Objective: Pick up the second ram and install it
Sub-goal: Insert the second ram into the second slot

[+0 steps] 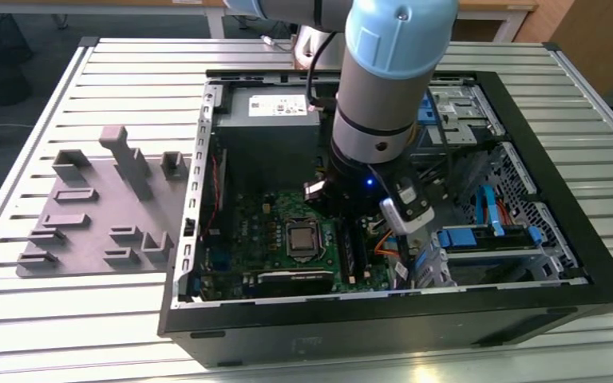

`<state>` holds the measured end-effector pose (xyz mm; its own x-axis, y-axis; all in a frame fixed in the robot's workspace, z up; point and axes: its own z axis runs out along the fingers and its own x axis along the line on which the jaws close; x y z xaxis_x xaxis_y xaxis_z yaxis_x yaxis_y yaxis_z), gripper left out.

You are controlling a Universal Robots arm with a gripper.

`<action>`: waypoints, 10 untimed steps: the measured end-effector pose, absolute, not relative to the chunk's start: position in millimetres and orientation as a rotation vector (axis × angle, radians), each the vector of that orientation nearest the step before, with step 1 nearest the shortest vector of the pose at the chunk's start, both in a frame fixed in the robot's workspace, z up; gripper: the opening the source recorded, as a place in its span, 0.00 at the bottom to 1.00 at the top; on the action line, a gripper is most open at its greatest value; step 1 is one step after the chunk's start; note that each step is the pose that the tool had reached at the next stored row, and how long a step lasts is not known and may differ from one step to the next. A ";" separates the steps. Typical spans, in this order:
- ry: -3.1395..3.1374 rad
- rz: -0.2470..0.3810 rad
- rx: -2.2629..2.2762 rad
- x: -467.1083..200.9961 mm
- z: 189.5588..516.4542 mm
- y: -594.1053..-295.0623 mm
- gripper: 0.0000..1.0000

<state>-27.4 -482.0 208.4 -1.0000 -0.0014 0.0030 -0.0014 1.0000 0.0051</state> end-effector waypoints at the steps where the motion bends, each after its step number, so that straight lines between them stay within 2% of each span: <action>1: -3.139 -0.008 0.002 -27.4 207.8 -482.0 0.14; 10: -3.138 -0.008 0.002 -27.4 207.1 -482.0 0.14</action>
<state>-27.4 -482.0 207.1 -1.0000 -0.0015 0.0032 -0.0015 1.0000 0.0052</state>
